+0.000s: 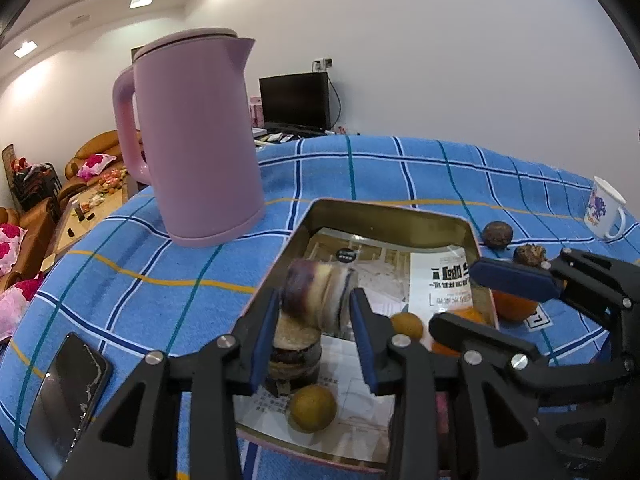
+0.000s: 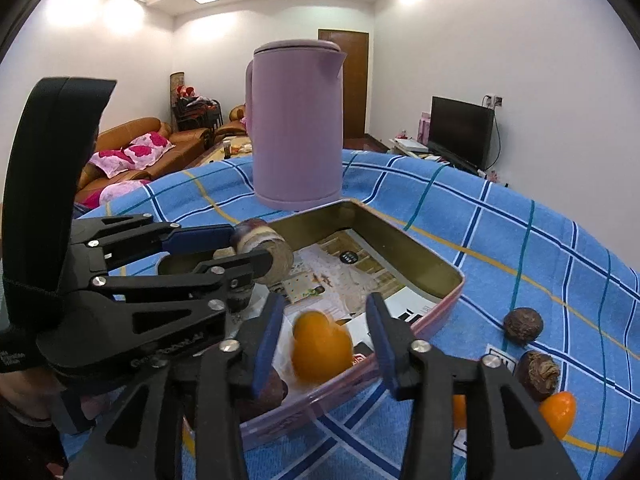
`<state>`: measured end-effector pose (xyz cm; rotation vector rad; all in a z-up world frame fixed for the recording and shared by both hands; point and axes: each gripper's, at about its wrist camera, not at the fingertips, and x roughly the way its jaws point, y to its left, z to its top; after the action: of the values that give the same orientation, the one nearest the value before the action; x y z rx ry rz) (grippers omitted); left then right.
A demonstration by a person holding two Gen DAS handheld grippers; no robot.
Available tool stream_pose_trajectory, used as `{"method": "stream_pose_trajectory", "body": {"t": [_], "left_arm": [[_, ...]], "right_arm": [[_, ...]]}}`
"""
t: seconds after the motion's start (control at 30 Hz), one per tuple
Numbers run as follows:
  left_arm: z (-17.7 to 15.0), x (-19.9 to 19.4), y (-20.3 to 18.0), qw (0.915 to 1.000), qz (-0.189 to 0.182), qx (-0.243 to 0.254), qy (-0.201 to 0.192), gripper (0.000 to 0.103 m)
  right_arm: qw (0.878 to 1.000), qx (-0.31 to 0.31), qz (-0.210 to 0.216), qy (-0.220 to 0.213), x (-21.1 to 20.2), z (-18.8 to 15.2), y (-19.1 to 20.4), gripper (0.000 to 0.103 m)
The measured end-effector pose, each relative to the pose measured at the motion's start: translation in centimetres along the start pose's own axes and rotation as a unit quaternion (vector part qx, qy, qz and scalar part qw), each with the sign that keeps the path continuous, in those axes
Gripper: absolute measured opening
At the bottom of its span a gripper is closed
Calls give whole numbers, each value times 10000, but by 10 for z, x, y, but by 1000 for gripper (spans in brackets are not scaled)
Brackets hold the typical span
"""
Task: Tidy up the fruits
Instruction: 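Open both tools to drop the root piece and orange into the tin, then move both tools back toward the oranges on the bedspread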
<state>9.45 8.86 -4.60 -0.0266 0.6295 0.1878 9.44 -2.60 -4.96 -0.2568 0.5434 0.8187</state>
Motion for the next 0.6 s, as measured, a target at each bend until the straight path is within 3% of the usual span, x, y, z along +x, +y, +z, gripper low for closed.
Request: {"method": "stream_pose_trajectory", "body": {"t": [0.17, 0.33, 0.5, 0.6], "left_arm": [[3, -11, 6, 9996, 125, -193, -181, 70], [9, -23, -6, 9992, -46, -152, -367, 71], [13, -29, -32, 9984, -312, 0, -461, 71], [13, -28, -54, 9977, -487, 182, -425, 71]], "right_arm": [[9999, 91, 11, -96, -6, 0, -4, 54], [9993, 117, -254, -239, -24, 0, -14, 54], [9959, 456, -698, -365, -52, -9, -50, 54], [9872, 793, -1341, -338, -67, -21, -84, 54]]}}
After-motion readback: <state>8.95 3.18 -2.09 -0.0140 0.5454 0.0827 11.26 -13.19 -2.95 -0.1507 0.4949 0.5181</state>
